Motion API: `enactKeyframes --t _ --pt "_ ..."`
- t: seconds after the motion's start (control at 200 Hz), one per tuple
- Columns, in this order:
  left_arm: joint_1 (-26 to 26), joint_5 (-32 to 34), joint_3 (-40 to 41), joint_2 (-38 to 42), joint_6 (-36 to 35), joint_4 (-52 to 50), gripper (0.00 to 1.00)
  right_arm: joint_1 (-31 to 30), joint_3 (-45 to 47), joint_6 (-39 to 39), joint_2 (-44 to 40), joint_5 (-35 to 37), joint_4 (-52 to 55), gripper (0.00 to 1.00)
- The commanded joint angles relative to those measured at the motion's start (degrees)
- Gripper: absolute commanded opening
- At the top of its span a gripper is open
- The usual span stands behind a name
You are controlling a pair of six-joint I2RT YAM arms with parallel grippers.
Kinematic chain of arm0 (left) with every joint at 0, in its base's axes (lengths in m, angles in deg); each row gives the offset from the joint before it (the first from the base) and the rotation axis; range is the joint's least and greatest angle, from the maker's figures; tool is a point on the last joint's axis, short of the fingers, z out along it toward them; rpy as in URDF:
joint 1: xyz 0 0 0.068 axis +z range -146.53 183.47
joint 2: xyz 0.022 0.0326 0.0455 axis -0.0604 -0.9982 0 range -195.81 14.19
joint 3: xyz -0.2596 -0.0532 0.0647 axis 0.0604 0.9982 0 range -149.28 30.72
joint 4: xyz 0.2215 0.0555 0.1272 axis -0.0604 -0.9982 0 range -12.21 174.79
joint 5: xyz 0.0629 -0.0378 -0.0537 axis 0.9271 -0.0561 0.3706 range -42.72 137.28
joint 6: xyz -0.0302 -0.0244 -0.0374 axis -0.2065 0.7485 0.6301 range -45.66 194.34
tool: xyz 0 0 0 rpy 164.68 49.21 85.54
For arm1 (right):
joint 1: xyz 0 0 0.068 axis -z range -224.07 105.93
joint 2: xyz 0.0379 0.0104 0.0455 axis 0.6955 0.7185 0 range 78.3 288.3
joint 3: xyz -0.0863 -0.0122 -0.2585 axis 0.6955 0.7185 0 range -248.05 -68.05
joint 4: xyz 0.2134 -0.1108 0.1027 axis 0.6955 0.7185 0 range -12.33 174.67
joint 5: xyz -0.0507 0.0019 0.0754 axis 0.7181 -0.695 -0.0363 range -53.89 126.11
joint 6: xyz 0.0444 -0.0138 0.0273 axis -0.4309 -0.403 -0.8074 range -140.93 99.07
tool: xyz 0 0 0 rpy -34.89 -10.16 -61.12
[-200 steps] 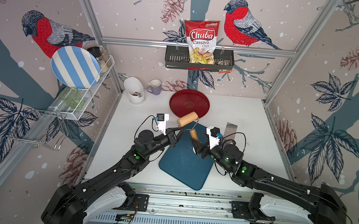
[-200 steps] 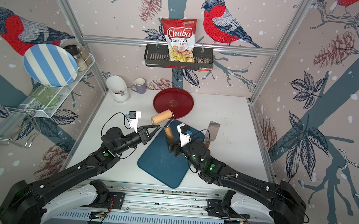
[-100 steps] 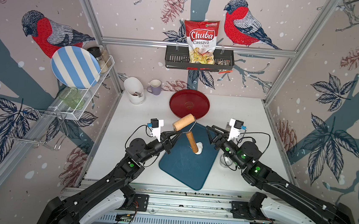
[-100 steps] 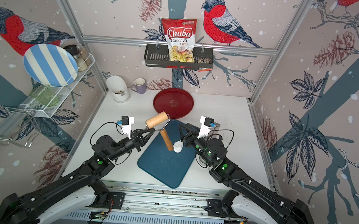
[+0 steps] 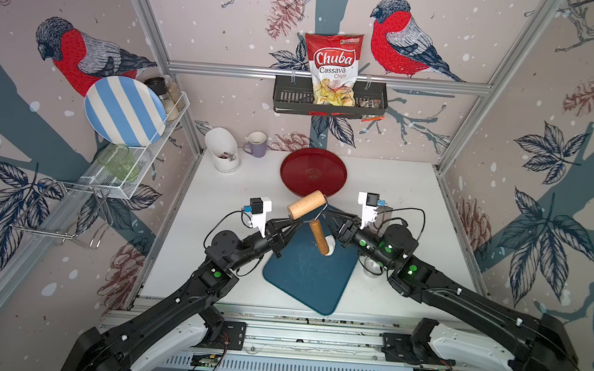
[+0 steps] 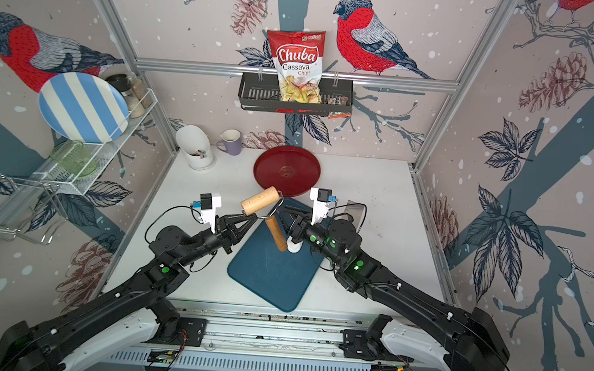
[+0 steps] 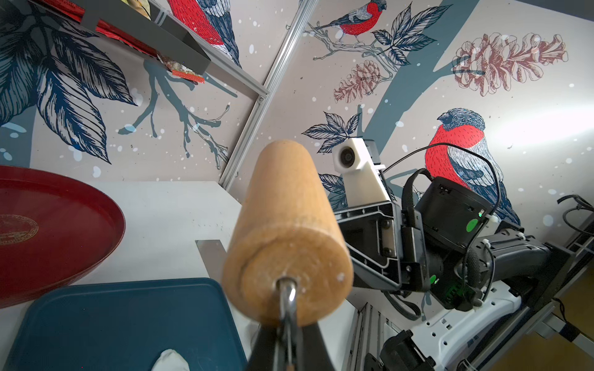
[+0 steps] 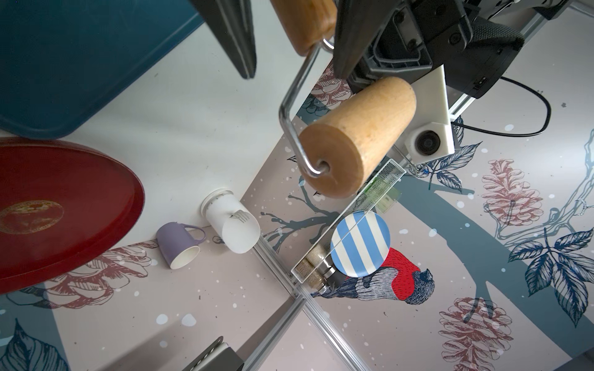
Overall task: Roll out the dumpling wrappers from the dough
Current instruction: Pick up the rolling pin from the center of the board.
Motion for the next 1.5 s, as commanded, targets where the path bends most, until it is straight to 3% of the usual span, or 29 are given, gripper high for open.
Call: enactKeyframes --t 0.0,0.32,0.58,0.64,0.695,0.75,0.795,0.87,1.02,1.236,1.496 --pt "-0.26 -0.79 -0.02 0.20 -1.29 6.09 0.00 -0.18 -1.04 -1.87 1.34 -1.85 -3.89 0.37" --pt "-0.48 -0.62 0.87 0.54 -2.11 6.27 0.00 -0.30 -1.65 -4.31 3.53 -3.36 -6.37 0.20" --pt "-0.66 -0.51 0.80 0.39 -2.97 5.04 0.00 -0.39 -1.75 -4.97 4.04 -2.87 -7.03 0.00" --pt "-0.66 -0.18 0.45 0.28 -3.27 3.83 0.00 -0.40 -1.67 -4.97 3.99 -2.57 -7.23 0.00" --pt "-0.73 0.57 -0.14 0.13 -3.61 1.91 0.17 -0.33 -1.57 -4.72 3.94 -2.07 -7.18 0.00" --pt "-0.64 1.85 -0.73 0.17 -3.64 -0.35 0.53 -0.30 -1.49 -4.20 3.80 -1.26 -6.79 0.00" --pt "-0.66 2.89 -1.09 0.27 -3.66 -2.30 0.76 -0.19 -1.33 -3.27 3.54 -0.50 -6.47 0.00" --pt "-0.66 4.30 -1.10 1.01 -3.79 -4.41 0.92 -0.21 -0.67 -0.50 2.72 0.79 -6.50 0.00" --pt "-0.66 7.20 -0.87 3.87 -4.36 -8.59 0.95 0.64 0.99 6.33 0.27 5.63 -5.41 0.00" --pt "-0.66 13.89 -6.09 7.65 -6.30 -22.75 0.95 3.10 3.98 19.81 -2.72 9.60 -2.08 0.00" --pt "-0.70 10.96 -17.30 2.69 -10.89 -37.02 0.96 4.00 8.29 39.81 -4.83 6.99 0.71 0.00"
